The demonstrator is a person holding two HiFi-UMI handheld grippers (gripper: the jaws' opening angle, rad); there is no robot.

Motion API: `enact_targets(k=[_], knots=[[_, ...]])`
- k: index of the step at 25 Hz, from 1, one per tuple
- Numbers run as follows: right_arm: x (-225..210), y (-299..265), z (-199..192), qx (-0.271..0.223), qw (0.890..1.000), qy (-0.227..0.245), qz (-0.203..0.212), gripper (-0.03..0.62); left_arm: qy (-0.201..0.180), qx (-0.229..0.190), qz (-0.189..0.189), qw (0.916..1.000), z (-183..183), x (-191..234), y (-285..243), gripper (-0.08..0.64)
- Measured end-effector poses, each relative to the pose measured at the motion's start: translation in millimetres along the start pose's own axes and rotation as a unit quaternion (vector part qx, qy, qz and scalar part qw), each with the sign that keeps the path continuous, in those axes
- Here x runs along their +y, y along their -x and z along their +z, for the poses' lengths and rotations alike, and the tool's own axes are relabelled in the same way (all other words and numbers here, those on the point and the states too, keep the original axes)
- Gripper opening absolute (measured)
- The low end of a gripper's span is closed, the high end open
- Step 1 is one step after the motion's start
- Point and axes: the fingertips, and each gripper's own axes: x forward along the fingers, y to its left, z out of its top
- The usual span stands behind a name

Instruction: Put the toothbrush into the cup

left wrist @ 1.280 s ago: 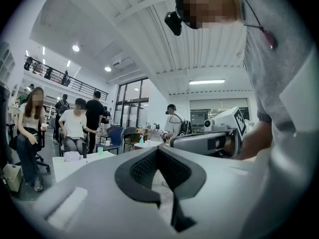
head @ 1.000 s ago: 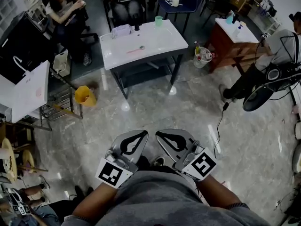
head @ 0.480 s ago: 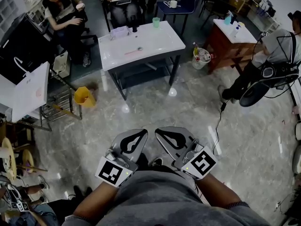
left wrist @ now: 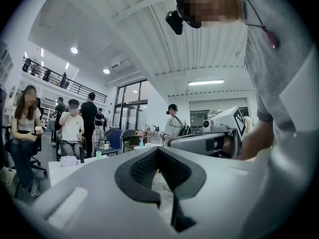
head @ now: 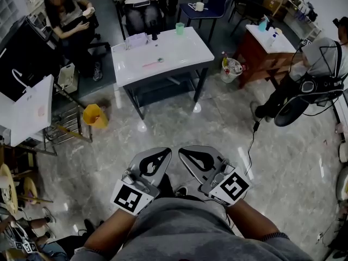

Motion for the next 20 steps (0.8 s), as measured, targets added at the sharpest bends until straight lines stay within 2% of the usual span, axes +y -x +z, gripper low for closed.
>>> enact_targets(k=[3,7,10,20], knots=[[-12.1,-13.7,1.3,0.003,1.000,-0.001,-0.003,0.014,0.021,0.013,-0.003,0.9997,-2.0,15.5,-6.5,0.008],[-31.9,-33.8,2.8,0.004,1.000,-0.002,-0.009,0.014,0.003,-0.002,-0.009,1.0000,2.5,43.4,-19.3,0.008],[-44.2,-50.6,6.0,0.005,1.000,0.000,-0.012,0.014,0.023,0.011,-0.012,0.9996,2.7,61.4,-26.7,0.008],[-83.0,-104.2,10.9,0.014,1.000,0.003,-0.028,0.014,0.030,0.012,-0.028,0.9991,7.1,125.1,-43.5,0.008]])
